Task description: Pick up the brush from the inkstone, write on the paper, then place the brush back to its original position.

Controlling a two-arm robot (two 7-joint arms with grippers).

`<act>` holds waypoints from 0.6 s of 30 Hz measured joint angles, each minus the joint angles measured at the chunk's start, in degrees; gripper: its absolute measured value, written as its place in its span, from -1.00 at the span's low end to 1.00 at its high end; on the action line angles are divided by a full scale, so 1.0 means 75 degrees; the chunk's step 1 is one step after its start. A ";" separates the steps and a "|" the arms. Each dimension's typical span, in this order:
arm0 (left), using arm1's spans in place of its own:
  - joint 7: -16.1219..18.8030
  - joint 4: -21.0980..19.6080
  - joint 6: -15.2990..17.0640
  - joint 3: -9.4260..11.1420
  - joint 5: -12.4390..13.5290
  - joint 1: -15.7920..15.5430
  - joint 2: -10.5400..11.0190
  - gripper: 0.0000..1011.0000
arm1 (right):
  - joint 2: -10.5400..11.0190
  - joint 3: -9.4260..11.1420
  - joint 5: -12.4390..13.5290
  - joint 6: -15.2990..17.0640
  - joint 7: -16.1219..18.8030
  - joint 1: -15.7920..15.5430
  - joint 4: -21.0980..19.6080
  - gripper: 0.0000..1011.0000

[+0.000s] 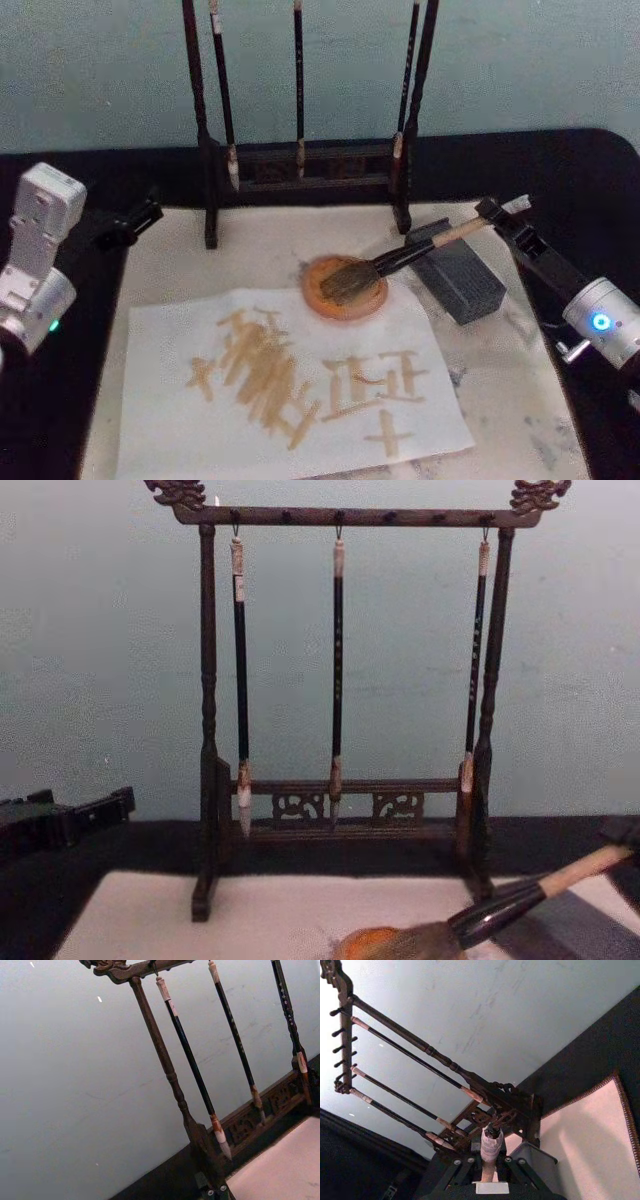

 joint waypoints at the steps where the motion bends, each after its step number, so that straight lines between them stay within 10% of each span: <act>1: 0.0000 0.0001 0.0000 0.0000 0.0000 0.0000 0.0000 0.98 | -0.0001 -0.0019 0.0029 0.0023 0.0004 0.0020 0.0035 -0.68; 18: 0.0000 0.0001 0.0000 0.0000 0.0000 0.0000 0.0000 0.98 | 0.0021 -0.0209 0.0230 0.0212 -0.0140 0.0200 0.0299 -0.68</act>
